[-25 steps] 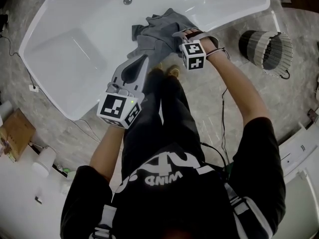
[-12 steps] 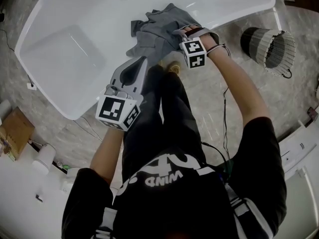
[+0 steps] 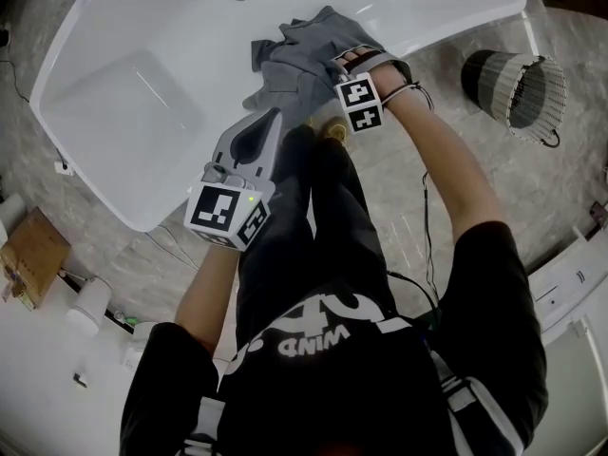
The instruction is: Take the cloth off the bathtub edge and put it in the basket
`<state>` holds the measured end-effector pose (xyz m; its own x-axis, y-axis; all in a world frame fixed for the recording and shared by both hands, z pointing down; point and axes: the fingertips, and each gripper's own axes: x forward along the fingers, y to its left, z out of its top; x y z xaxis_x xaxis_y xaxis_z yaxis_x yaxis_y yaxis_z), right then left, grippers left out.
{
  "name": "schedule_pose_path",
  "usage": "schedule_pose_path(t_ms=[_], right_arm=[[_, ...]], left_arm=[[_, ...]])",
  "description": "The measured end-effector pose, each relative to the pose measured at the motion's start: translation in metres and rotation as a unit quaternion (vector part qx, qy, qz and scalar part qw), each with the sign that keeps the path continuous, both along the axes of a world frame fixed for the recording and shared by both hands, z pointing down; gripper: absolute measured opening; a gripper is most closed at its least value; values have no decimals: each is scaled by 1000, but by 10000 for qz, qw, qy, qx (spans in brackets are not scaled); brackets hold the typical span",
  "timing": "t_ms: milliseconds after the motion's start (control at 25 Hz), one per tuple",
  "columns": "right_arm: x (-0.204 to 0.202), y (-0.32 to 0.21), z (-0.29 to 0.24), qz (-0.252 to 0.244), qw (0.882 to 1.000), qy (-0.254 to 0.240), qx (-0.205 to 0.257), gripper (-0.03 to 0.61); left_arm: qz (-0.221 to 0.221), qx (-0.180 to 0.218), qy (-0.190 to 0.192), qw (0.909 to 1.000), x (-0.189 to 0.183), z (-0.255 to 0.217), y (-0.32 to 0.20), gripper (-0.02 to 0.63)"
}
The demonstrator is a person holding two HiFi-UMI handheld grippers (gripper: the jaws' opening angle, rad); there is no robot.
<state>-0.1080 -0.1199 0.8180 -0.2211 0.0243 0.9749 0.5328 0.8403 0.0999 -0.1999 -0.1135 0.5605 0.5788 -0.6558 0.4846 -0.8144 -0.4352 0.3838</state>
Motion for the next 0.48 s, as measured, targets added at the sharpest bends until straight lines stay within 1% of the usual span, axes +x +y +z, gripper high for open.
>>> schedule_pose_path(t_ms=[160,240,360,400,480], right_arm=[[2,4,-13,-45,9997,-151,-166,254],[0,8,-26,20,9993,-246,-291,229],[-4,9,-50,230,9977,-434,-466,157],[-4,7,-57,320,9971,-484,-497,46],[-4,3,-67,565,9957,-497,-539,43]], left_arm=[[119,28,83,9999,4,-9,3,15],[170,65,125,9998,5,-16,3,15],[159,129,173,9996,6,-27,0,15],[153,147,196,9996,6,-31,-2,15],[152,171,251,9994,8,-38,-4,15]])
